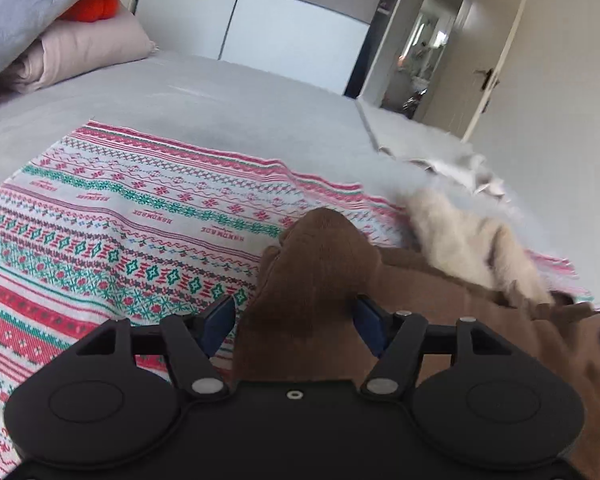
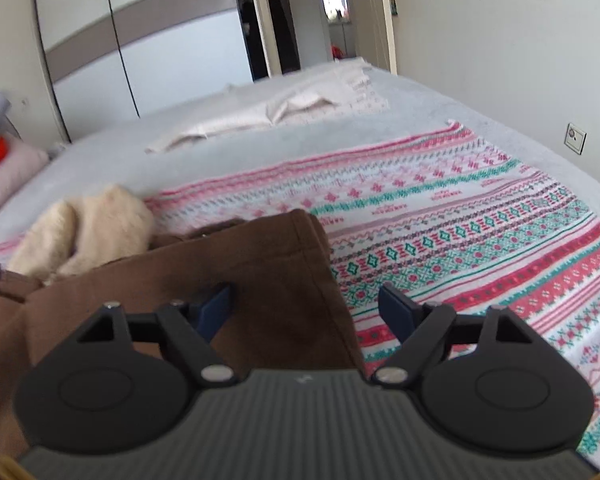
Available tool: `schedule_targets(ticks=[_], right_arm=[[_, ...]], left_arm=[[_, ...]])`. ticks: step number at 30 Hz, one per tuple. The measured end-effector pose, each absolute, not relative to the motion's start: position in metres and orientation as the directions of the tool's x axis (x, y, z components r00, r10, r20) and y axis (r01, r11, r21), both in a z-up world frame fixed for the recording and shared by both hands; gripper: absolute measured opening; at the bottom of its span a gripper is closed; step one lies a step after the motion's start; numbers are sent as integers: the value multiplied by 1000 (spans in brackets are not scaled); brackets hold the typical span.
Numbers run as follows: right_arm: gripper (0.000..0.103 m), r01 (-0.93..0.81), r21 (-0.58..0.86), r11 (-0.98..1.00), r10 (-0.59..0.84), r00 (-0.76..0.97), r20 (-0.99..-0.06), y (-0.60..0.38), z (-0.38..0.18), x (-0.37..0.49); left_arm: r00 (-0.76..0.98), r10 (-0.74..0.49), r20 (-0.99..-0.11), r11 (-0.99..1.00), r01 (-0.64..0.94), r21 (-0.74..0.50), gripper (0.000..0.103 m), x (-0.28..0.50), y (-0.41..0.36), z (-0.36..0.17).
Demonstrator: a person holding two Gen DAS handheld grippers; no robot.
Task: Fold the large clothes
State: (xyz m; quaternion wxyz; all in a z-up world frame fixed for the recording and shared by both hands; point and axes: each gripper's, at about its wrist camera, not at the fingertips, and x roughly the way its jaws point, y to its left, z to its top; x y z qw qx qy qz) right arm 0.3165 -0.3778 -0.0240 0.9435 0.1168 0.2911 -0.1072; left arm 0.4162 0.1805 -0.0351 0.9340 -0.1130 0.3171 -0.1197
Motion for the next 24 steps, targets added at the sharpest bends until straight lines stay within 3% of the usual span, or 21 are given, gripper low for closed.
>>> schedule_targets(ticks=[1,2,4,5,9,12,15,20,24], right_arm=[[67,263,164,951,-125,809,-575,-377,-29,320],[40,245,175,954,-109,822,-559,-374,-30,321],[24,261,136,956,-158,846,-509,-360,-29,311],[15,261,92,961,-188,861,-473,-350,-25,301],[12,330,-108,938,-347,901,-259,-311,-13,264],[12,386,-207,899,-410,908,-87,-287,0,246],[12,461,-216,861,-465,885,38,-277,17,250],[12,542,-138,829,-532,840,107,-284,49,293],[12,569,-171,804,-557,822,118,-286,49,351]], left_arm=[[777,-290,-559,947,147,-287,44,418,178,-37],[786,-290,-546,945,144,-294,27,415,176,-36],[805,-286,-519,946,152,-285,12,405,168,-31],[830,-255,-496,958,148,-245,10,395,162,-27],[935,-154,-321,987,127,-102,9,353,146,-7],[979,-115,-169,991,103,-82,9,333,140,13],[997,-52,-61,996,47,-82,9,334,135,33],[999,53,8,995,-52,-86,10,379,128,48],[994,107,4,993,-106,-47,10,435,116,33]])
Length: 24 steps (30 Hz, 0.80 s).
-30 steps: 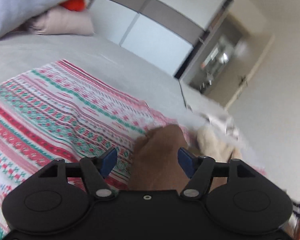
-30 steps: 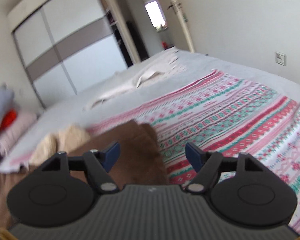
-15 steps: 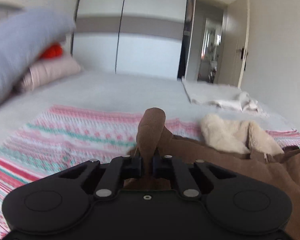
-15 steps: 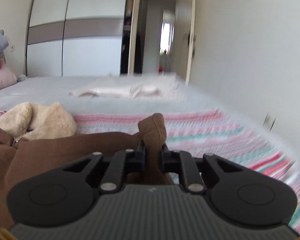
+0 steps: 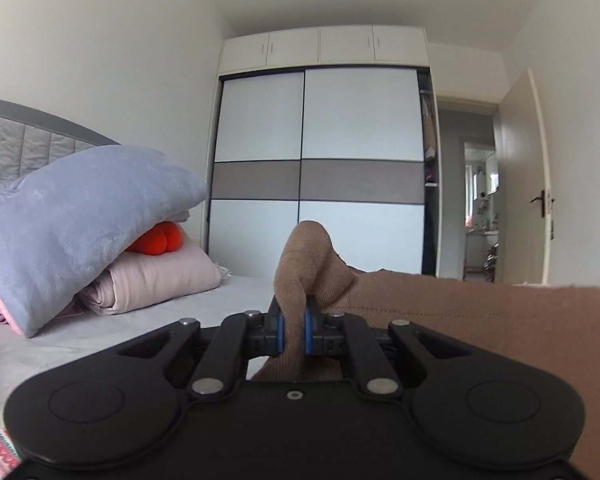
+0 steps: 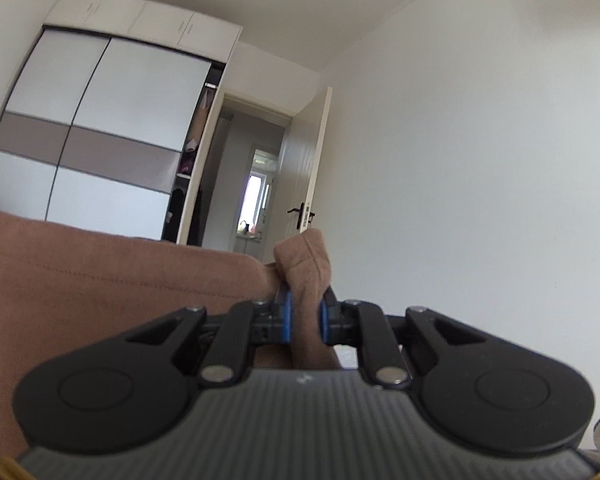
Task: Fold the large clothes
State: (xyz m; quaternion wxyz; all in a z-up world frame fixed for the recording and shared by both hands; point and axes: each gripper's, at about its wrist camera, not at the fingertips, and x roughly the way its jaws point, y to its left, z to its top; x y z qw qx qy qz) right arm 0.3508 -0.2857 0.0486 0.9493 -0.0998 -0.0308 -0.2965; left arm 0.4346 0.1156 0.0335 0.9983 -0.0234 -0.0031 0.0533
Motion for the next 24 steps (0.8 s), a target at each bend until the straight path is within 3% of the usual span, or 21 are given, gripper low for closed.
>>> schedule_targets(ticks=[4,7,9,11,15,17,18,21,22,24], right_arm=[[12,560,-196,805,-566,824,29,-294,17,416],[12,537,-246,807,-565,823,-58,-298,-21,461],[13,504,-265,822,-557,807,-195,-307,-39,492],[17,470,-231,852,-523,780,-344,-326,-45,519],[23,478,-61,876,-438,736,-516,-365,-55,535],[24,511,71,857,-394,738,-548,-386,-61,519],[28,514,131,848,-368,748,-552,-392,-62,511],[49,567,187,802,-391,736,-553,-396,-53,489],[49,604,168,779,-443,719,-535,-396,-44,471],[50,650,102,753,-522,684,-509,-398,-30,453]], left_arm=[[986,145,-81,989,-144,18,10,493,103,-12],[962,158,-222,987,-153,40,11,536,101,-61],[910,123,-396,992,-128,13,13,570,108,-73],[867,98,-489,992,-123,-19,17,587,114,-82],[856,57,-514,976,-155,-151,26,588,138,-85],[846,68,-529,949,-219,-228,44,586,154,-86],[836,90,-541,934,-260,-245,47,584,159,-87],[790,248,-561,916,-380,-131,49,580,158,-73],[768,332,-547,899,-433,-63,47,575,156,-66],[779,365,-510,900,-435,-20,47,561,156,-52]])
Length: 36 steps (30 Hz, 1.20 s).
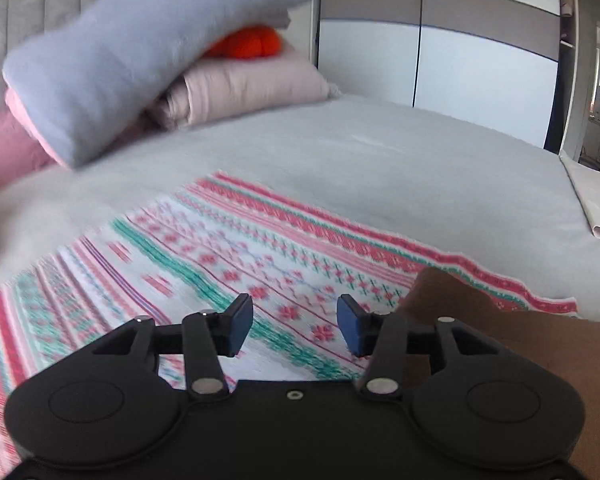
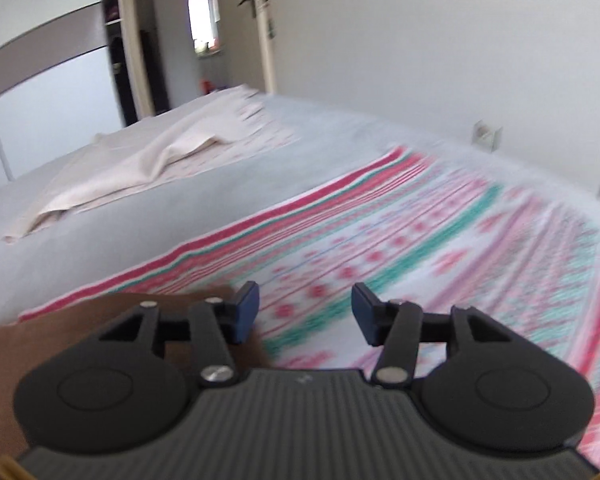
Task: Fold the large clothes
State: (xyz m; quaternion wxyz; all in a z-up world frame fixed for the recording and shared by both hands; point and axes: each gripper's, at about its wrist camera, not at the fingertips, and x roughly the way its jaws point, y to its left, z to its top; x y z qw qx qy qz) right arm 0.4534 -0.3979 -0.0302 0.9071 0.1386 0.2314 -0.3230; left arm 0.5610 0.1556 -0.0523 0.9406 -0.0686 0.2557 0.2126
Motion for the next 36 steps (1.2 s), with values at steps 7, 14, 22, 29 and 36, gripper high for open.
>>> schedule_targets(ticks=[7,14,22,29,36], right_arm=[[58,419,-83,904,-404,777,-483,-314,-4,426],[66,156,-44,987,-155,830,-535,-211,-22,408],[66,278,-2,961,-232,797,-558,-310,-44,329],[72,395,236,888,-197,790,-580,-361,-38,258],[82,261,-42,964,-248,837,-489,-249,-6,257]], left_arm=[[873,154,-462,988,-146,54,61,502,74,-17],[827,-153,-542,987,149,-52,79,442,10,-47],[857,-39,-514,999,41,-9,79,410,121,-73],[832,49,-553,990,-115,-86,77,372,174,-56],[861,-134,-490,985,63,-158,78,327,102,-36]])
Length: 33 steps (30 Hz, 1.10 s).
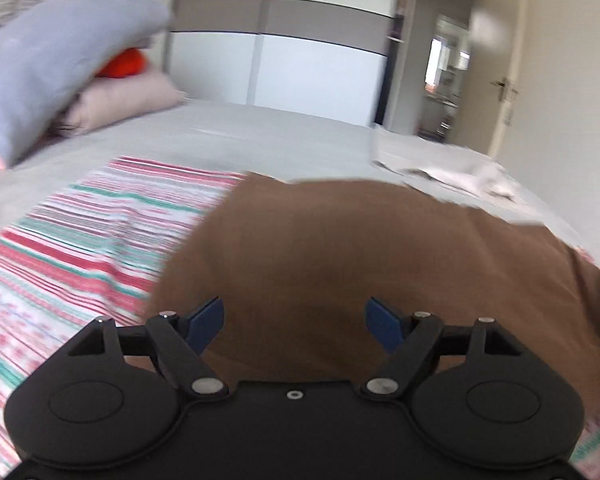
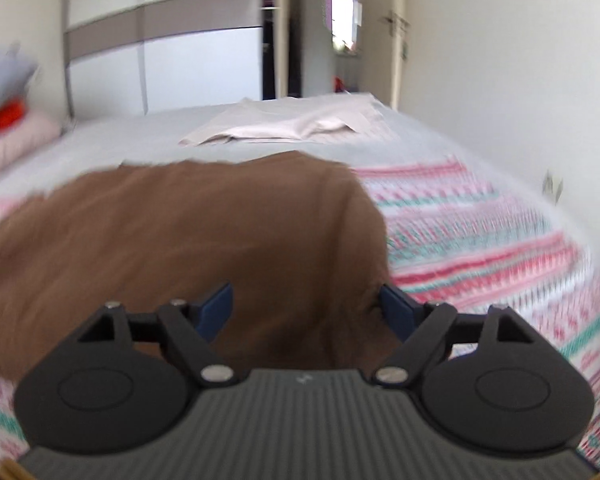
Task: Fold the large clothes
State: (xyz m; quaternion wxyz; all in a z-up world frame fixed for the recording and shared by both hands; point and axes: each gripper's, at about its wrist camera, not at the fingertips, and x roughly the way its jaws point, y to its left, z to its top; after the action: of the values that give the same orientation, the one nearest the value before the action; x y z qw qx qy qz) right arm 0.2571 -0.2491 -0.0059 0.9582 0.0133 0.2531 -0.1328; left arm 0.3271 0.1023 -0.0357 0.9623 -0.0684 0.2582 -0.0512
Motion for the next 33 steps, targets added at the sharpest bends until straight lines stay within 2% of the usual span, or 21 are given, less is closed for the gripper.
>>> schedule_targets(ticks=[3,5,7,8,10,11,13,17,20,25,33], right_arm=[[83,281,-91,955,-289,830,-476,-237,-17,257],[84,324,-106,940,-334,813,-477,-250,-27,252],[84,372,-101,923,-368,774,-515,-273,-42,246],[85,395,-69,916,-368,761,-535,-288,-47,243],[87,443,85,892,-310,739,-598,-320,-51,234],[87,454,160,877,-275,744,-609,-331,-49,233],[87,479,194,856,-272,738,-618,-332,-41,232],[89,456,97,885,-323,750,-577,-299,-23,229],[93,406,32,913,-326,776,-540,-272,-13,226],[96,325,-93,941,-328,809,-488,-239,-5,228],[99,289,-94,953,-296,811,-504,-225,-9,234]], left_arm=[[831,-122,-543,990,66,-122,78,331,86,-57],[837,-99,-538,995,72,-71,79,332,90,-72],[841,-91,-534,995,94,-22,79,325,96,-71],[842,-66,-536,996,86,13,79,319,98,-67],[839,18,-543,999,11,51,78,309,104,-58],[829,33,-558,999,-18,33,78,305,111,-54],[805,-16,-594,998,-27,-64,78,300,126,-51],[791,-83,-606,970,-75,-230,97,297,149,-54],[784,-97,-613,957,-96,-275,101,298,151,-56],[760,-131,-636,926,-136,-353,103,297,158,-67],[788,-167,-593,875,-158,-457,103,291,168,-74]])
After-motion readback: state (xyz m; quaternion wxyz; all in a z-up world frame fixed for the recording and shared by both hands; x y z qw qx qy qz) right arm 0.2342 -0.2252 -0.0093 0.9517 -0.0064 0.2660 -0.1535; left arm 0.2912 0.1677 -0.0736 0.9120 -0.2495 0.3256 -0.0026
